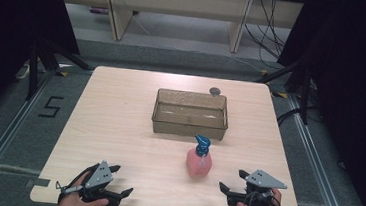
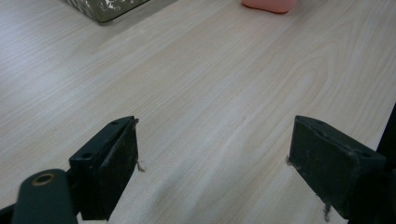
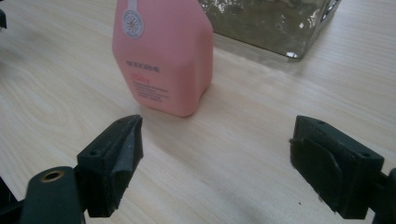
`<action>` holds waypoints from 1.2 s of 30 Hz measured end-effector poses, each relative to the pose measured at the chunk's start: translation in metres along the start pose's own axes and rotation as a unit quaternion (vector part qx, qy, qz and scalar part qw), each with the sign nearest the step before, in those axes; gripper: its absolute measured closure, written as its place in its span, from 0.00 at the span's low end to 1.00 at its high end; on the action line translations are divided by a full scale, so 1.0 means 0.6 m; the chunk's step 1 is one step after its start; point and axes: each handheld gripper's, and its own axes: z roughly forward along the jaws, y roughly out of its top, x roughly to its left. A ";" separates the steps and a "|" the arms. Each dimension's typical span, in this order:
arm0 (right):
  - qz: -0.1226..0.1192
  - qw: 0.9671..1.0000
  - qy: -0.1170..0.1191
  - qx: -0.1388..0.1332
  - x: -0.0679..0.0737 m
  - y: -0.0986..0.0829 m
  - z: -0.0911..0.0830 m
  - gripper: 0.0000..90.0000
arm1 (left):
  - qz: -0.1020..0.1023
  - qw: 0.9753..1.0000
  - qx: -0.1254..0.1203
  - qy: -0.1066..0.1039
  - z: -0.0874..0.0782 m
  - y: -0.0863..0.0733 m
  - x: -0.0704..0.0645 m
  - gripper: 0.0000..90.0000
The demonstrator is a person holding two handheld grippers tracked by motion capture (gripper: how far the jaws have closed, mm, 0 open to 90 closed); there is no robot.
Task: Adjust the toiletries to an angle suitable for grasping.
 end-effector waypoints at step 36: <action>-0.009 0.998 0.015 -0.059 0.021 0.041 0.022 0.24 | 0.003 1.000 -0.002 0.000 -0.001 0.007 -0.002 0.17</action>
